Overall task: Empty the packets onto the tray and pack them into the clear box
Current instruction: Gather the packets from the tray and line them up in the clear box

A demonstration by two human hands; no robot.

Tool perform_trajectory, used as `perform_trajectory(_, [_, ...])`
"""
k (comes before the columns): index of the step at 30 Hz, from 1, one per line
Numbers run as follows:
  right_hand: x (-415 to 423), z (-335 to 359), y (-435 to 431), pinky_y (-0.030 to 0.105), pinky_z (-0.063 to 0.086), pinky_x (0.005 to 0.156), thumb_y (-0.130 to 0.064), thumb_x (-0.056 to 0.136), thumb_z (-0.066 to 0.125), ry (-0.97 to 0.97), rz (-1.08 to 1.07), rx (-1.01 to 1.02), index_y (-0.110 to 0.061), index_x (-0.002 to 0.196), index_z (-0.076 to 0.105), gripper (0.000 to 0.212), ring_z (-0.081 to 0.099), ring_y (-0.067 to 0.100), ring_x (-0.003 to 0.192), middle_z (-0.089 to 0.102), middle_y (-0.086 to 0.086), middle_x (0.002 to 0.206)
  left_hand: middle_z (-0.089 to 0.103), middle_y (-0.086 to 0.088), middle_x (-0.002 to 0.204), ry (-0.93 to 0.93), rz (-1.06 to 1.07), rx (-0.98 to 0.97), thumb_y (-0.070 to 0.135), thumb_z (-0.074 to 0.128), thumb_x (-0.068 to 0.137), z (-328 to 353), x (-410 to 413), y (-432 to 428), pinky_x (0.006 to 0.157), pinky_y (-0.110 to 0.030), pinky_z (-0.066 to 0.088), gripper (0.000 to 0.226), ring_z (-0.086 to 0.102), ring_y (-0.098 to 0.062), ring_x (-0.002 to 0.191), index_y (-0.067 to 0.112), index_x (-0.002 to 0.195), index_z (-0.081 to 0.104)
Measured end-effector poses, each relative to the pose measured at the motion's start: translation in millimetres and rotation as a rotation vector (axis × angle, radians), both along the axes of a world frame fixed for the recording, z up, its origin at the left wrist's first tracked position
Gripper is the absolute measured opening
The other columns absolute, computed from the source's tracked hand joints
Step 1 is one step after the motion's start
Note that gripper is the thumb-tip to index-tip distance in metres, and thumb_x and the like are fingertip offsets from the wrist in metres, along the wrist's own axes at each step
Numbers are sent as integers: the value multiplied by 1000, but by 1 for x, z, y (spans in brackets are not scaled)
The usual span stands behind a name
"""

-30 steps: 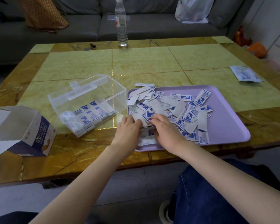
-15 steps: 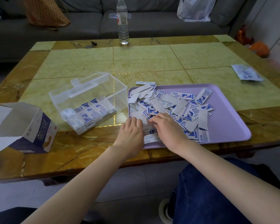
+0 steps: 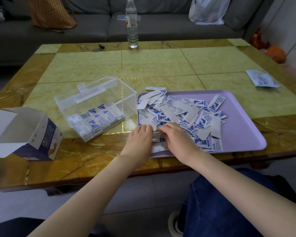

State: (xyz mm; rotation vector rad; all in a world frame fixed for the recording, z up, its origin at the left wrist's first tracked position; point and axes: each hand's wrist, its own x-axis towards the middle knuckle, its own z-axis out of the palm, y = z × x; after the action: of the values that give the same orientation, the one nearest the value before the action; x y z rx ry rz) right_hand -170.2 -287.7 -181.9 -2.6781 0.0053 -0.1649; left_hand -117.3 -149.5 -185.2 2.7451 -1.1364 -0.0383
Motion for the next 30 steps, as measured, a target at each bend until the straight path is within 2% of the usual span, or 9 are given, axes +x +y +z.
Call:
perform_trajectory(4, [-1,13,0,32,47,83,-4,94,49,-43,-7,60,-11,115,57,23,54,16,96,56,0,106,45,-5,94,229,64,-294,-2,38,94,20,2,5,66,-36,38,15,49,-27,80,13,97,35])
perform_trajectory(6, [1,20,2,30,47,81,-5,94,48,-91,-30,97,-9,114,57,21,56,17,92,57,2,105,48,-5,92,266,85,-396,4,36,97,28,4,8,69,-43,42,8,50,-30,80,12,100,37])
perform_trajectory(9, [6,26,13,20,41,83,1,93,47,-146,-69,172,-6,115,57,25,55,18,98,58,6,108,55,-9,96,314,86,-512,1,35,96,33,5,13,72,-40,43,12,51,-28,84,13,98,34])
perform_trajectory(11, [11,27,22,19,40,85,6,91,46,-140,-82,198,-5,116,57,29,54,18,102,58,8,110,56,-7,96,338,76,-519,-2,34,94,33,6,18,69,-32,41,17,51,-24,83,14,98,33])
perform_trajectory(16, [16,29,32,31,46,85,5,92,47,-79,9,177,-8,115,57,29,57,21,99,60,7,108,54,1,76,324,98,-574,0,39,94,33,9,38,57,-21,43,24,55,-17,67,21,102,32])
perform_trajectory(18, [18,30,36,35,47,83,5,91,48,-80,39,147,-9,116,58,30,58,22,96,61,7,106,56,1,79,290,143,-636,6,42,95,35,11,45,61,-26,45,18,55,-20,70,21,99,34])
perform_trajectory(21, [22,32,37,40,49,80,6,90,48,-83,53,38,-13,114,61,33,58,23,93,60,4,104,59,0,87,165,186,-555,18,50,94,34,13,52,67,-37,45,7,53,-21,78,18,95,44])
perform_trajectory(26, [9,24,30,26,44,87,0,92,48,-9,-19,-39,-15,113,61,29,54,17,101,59,-1,107,54,1,87,265,185,-503,16,61,87,23,13,44,69,-31,41,4,52,-22,81,13,88,59])
perform_trajectory(30, [-5,11,34,8,27,97,14,86,41,101,-42,52,-11,128,50,49,47,11,115,45,0,125,45,-1,87,382,151,-454,3,57,83,11,9,36,72,-30,39,10,54,-29,86,6,93,59])
